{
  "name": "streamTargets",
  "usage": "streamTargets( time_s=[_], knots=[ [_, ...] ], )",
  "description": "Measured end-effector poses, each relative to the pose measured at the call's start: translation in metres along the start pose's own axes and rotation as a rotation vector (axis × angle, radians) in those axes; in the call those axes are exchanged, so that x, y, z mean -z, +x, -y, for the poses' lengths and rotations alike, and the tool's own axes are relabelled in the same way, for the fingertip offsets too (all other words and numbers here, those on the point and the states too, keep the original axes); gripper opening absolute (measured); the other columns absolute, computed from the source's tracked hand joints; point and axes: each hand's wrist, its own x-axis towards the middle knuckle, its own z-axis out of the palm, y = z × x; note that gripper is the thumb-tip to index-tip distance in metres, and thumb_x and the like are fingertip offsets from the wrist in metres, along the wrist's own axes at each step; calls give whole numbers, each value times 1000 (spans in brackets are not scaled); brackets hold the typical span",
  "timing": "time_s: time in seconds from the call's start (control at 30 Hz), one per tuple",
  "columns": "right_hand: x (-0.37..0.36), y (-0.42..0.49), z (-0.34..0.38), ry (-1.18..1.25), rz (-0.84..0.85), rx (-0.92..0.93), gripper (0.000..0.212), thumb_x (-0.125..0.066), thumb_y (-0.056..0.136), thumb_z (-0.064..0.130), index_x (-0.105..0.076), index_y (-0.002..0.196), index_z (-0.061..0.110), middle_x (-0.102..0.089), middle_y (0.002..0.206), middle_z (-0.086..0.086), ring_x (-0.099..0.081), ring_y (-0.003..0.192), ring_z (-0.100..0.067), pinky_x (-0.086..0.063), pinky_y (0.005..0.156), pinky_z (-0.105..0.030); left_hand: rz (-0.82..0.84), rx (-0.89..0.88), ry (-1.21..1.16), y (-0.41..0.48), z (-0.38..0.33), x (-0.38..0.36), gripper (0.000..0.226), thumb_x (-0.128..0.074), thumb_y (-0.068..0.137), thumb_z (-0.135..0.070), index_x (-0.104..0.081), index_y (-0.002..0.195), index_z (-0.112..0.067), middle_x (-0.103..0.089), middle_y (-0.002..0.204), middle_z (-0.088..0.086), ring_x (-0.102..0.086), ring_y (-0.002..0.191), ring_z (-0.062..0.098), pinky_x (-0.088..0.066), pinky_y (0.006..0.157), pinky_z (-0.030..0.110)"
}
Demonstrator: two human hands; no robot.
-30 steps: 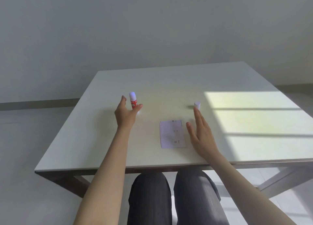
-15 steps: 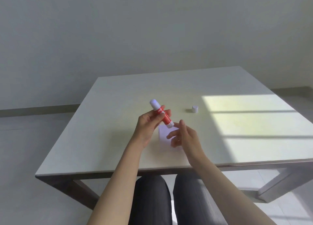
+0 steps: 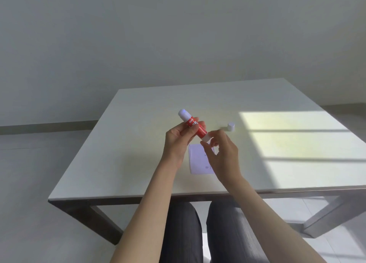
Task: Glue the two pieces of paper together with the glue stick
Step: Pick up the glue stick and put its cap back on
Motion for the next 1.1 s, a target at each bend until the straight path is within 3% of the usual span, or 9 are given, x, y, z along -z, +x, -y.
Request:
streamTargets(
  time_s=[0.27,0.37,0.47,0.53,0.67,0.77,0.83,0.97,1.1],
  knots=[
    [10,19,6,1084,464,-1014,45,-41,98,40,-62,93,0,-71,64,-11,-60,45,-20,-52,47,-24,-53,-3,69,-2,3,6,13,-66,84,-15,-72,94,-20,-77,92,0,-71,92,15,-50,90,27],
    [6,16,9,1016,320,-739,14,-54,94,15,-57,88,3,-68,69,-8,-64,54,-16,-54,56,-22,-83,-6,68,-2,1,3,11,-68,83,-19,-73,92,-20,-77,93,1,-72,93,16,-50,92,30],
    [-1,3,7,132,29,-115,14,-66,82,3,-53,85,6,-63,72,1,-62,63,-14,-47,58,-21,-127,-9,81,-2,-1,-5,6,-71,80,-20,-76,84,-21,-78,89,0,-73,90,17,-50,94,33],
    [-3,1,4,-21,-39,20,23,-71,79,8,-52,93,7,-63,80,0,-60,64,-19,-45,58,-25,-161,-26,109,-2,-3,-9,6,-73,79,-20,-77,77,-23,-78,86,0,-73,86,17,-51,93,33],
    [5,18,14,638,192,-693,48,-49,90,51,-52,107,6,-69,75,-5,-56,45,-18,-47,50,-25,-179,-70,159,-1,-8,-8,8,-73,78,-19,-76,74,-24,-77,85,3,-72,88,22,-53,91,32],
    [11,27,7,1107,399,-1073,45,-39,98,41,-57,91,1,-66,57,-9,-53,40,-17,-48,44,-23,-177,-55,209,-4,-9,-7,6,-73,78,-21,-74,74,-25,-77,84,0,-72,85,20,-52,84,28],
    [7,23,9,1106,320,-878,21,-50,97,21,-53,86,3,-65,60,-7,-58,46,-16,-51,52,-24,-192,-45,201,-4,-9,-8,4,-73,78,-22,-74,74,-24,-76,86,2,-72,84,20,-53,86,30],
    [-9,3,7,44,-29,44,18,-65,82,-1,-48,81,5,-64,73,-4,-59,57,-22,-47,52,-28,-267,-36,200,-4,-8,-12,6,-76,75,-25,-74,74,-19,-76,82,3,-73,82,20,-54,85,29],
    [-8,3,-2,-461,-159,494,20,-70,69,-10,-56,74,2,-59,64,-12,-48,47,-30,-43,42,-32,-374,-29,278,-5,1,-10,15,-79,69,-33,-71,68,-21,-75,67,-8,-73,79,21,-53,78,27]
  ],
)
